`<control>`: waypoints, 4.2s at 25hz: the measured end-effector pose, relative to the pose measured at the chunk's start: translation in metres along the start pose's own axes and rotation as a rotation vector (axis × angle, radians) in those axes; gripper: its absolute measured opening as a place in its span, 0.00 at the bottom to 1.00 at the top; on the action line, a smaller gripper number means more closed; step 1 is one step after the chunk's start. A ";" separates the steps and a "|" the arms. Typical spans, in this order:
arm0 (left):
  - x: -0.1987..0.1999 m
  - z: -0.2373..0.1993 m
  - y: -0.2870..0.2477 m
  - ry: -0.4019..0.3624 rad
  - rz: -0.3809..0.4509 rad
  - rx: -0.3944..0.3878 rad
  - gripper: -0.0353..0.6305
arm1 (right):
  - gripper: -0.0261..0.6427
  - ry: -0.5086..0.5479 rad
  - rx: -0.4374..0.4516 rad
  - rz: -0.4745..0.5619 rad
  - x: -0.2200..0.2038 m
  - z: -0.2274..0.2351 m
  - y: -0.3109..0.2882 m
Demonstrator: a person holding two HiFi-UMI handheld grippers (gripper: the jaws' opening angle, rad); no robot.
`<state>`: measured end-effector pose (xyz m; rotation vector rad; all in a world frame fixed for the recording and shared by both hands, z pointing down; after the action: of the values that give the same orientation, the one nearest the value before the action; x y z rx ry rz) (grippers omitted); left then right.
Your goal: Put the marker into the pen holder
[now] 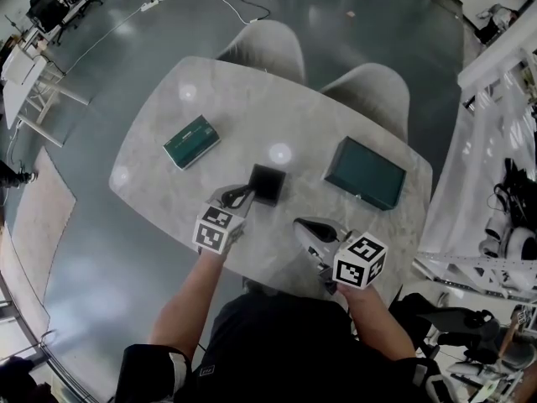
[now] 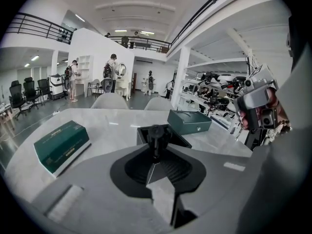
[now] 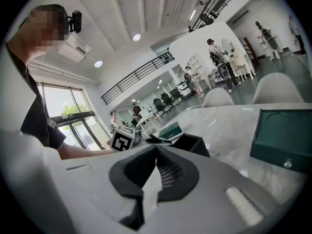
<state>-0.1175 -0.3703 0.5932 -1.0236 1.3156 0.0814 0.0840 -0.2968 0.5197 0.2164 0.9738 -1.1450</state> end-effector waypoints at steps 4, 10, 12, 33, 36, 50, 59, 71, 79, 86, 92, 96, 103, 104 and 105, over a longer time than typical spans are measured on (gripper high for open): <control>0.002 0.001 -0.003 -0.021 -0.016 -0.012 0.14 | 0.04 -0.001 0.001 0.001 -0.002 -0.001 0.000; 0.006 0.001 -0.005 -0.043 -0.037 -0.025 0.14 | 0.05 -0.005 0.007 0.002 -0.004 -0.005 0.001; 0.006 0.001 -0.007 -0.045 -0.039 -0.026 0.14 | 0.05 -0.007 0.006 0.002 -0.006 -0.004 0.003; 0.020 0.017 -0.030 -0.196 -0.196 -0.070 0.14 | 0.04 -0.029 0.001 0.001 -0.013 0.003 0.013; 0.021 0.016 -0.033 -0.176 -0.203 -0.081 0.14 | 0.04 -0.031 0.000 -0.001 -0.013 0.005 0.015; 0.031 0.010 -0.029 -0.302 -0.416 -0.180 0.14 | 0.04 -0.036 0.003 -0.003 -0.016 0.004 0.015; 0.028 0.014 -0.029 -0.341 -0.356 -0.137 0.15 | 0.04 -0.045 -0.008 -0.008 -0.020 0.004 0.016; 0.019 0.003 -0.010 -0.244 -0.250 -0.104 0.20 | 0.05 -0.042 0.004 -0.022 -0.023 -0.003 0.008; 0.018 0.004 -0.002 -0.206 -0.217 -0.106 0.15 | 0.05 -0.034 0.002 -0.027 -0.024 -0.009 0.010; 0.027 0.006 0.032 -0.164 -0.106 -0.084 0.20 | 0.05 -0.005 -0.034 -0.014 -0.011 -0.013 0.013; 0.018 0.004 0.093 -0.111 0.013 -0.050 0.20 | 0.04 0.085 -0.059 0.015 0.010 -0.045 0.010; -0.001 -0.002 0.146 -0.069 0.088 -0.024 0.20 | 0.05 0.138 -0.047 0.034 0.010 -0.081 -0.002; -0.037 0.000 0.217 -0.037 0.121 -0.016 0.17 | 0.04 0.199 -0.038 0.049 -0.005 -0.139 -0.016; -0.041 0.001 0.225 -0.033 0.121 -0.014 0.16 | 0.05 0.205 -0.038 0.045 -0.008 -0.146 -0.016; -0.045 0.002 0.232 -0.028 0.126 -0.011 0.16 | 0.05 0.210 -0.038 0.040 -0.011 -0.152 -0.017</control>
<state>-0.2646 -0.2117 0.4976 -0.9458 1.3546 0.1977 -0.0132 -0.2057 0.4433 0.3292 1.1709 -1.0805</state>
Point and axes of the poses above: the fingertips, and each gripper's own axes: y backward along the fingers, z to its right, x out of its top, the point moved 7 cm from there along y, backward along the fingers, and after that the axes turned 2 degrees about -y, right-handed, at the moved point
